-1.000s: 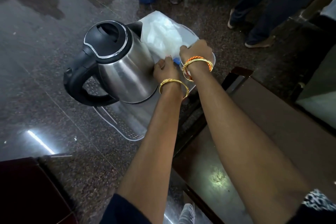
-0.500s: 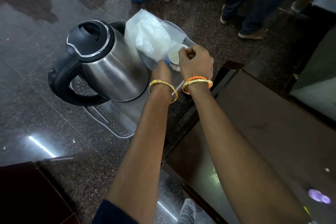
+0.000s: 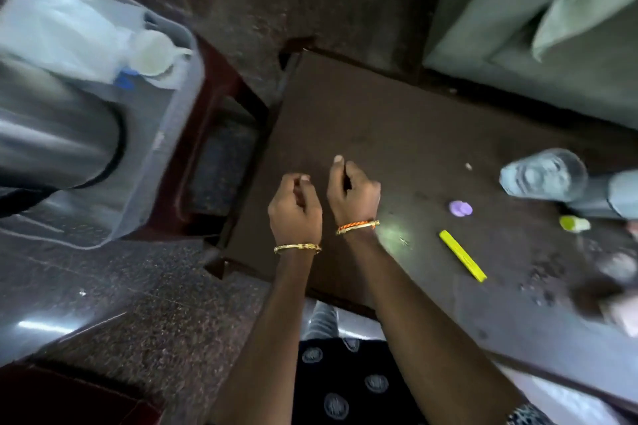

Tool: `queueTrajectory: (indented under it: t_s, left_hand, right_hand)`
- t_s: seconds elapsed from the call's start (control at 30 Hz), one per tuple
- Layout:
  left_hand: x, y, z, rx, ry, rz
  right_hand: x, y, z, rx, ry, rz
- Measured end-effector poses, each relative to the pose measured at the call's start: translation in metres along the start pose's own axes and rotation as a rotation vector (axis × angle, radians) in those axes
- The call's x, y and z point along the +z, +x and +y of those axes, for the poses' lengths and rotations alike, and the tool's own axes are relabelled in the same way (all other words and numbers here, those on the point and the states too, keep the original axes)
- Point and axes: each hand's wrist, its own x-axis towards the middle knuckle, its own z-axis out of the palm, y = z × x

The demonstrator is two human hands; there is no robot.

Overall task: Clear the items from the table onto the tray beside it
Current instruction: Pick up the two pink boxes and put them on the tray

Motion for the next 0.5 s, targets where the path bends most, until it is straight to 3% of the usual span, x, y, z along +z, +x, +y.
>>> queueTrajectory:
  t_s: [0.3, 0.5]
  left_hand:
    - [0.103, -0.124, 0.0, 0.276, 0.297, -0.463]
    - [0.152, -0.16, 0.024, 0.349, 0.349, -0.529]
  right_hand:
    - [-0.137, -0.036, 0.123, 0.43, -0.167, 0.207]
    - [-0.214, -0.042, 0.175, 0.543, -0.179, 0.324]
